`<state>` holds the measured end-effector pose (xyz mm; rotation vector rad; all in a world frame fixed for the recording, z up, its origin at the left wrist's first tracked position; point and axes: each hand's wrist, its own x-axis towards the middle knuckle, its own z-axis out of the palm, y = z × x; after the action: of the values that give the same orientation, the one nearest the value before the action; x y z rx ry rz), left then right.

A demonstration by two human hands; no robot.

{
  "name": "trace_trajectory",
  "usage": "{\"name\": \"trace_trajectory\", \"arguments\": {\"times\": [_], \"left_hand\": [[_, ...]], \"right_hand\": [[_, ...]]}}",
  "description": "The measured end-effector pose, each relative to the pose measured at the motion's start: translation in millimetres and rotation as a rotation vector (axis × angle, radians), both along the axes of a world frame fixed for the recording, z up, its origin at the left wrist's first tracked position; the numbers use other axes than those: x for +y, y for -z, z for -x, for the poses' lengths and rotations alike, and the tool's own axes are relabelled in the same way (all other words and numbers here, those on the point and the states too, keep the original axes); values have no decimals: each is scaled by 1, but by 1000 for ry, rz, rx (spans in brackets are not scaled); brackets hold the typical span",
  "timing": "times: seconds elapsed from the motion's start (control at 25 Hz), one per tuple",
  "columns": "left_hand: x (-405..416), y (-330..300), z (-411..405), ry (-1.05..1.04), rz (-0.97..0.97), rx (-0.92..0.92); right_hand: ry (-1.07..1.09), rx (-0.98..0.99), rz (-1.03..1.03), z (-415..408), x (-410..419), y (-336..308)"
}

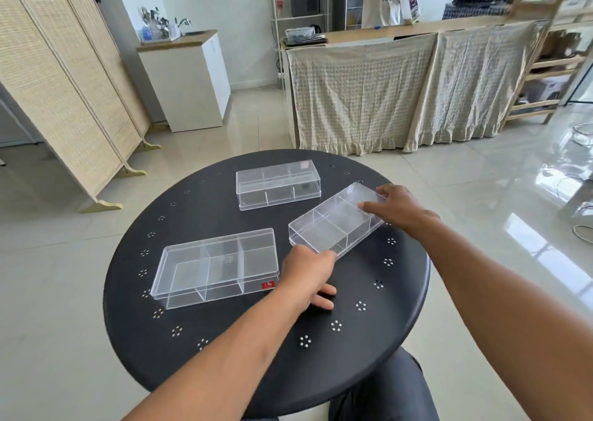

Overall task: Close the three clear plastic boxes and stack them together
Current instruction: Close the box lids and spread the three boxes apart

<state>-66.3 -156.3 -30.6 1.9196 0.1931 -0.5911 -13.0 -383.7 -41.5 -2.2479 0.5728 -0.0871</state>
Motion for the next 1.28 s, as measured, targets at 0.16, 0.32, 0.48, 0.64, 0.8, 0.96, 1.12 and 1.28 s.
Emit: {"name": "trace_trajectory", "arguments": {"times": [0.16,0.32,0.48,0.64,0.8,0.96,1.12,1.28], "left_hand": [[4,-11,-17,87,-232,-132],[-6,-29,-29,-29,-141,-145],[-9,-27,-40,-65,-166,-176],[-6,-29,-46,-67,-179,-281],[3,-33,-62,-117,-149,-477],[16,-32,-73,-46,-136,-604],[22,-13,-71,-9,-238,-682],[24,-6,-67,56,-280,-660]], "right_hand": [[3,138,-117,28,-30,-5],[-39,167,-326,44,-36,-4],[-19,69,-439,49,-24,-1],[56,-137,-513,46,-18,-5],[10,-259,-476,39,-18,-14],[-3,-335,-363,46,-6,-1],[38,-379,-333,51,8,17],[78,-348,-315,54,12,17]]}}
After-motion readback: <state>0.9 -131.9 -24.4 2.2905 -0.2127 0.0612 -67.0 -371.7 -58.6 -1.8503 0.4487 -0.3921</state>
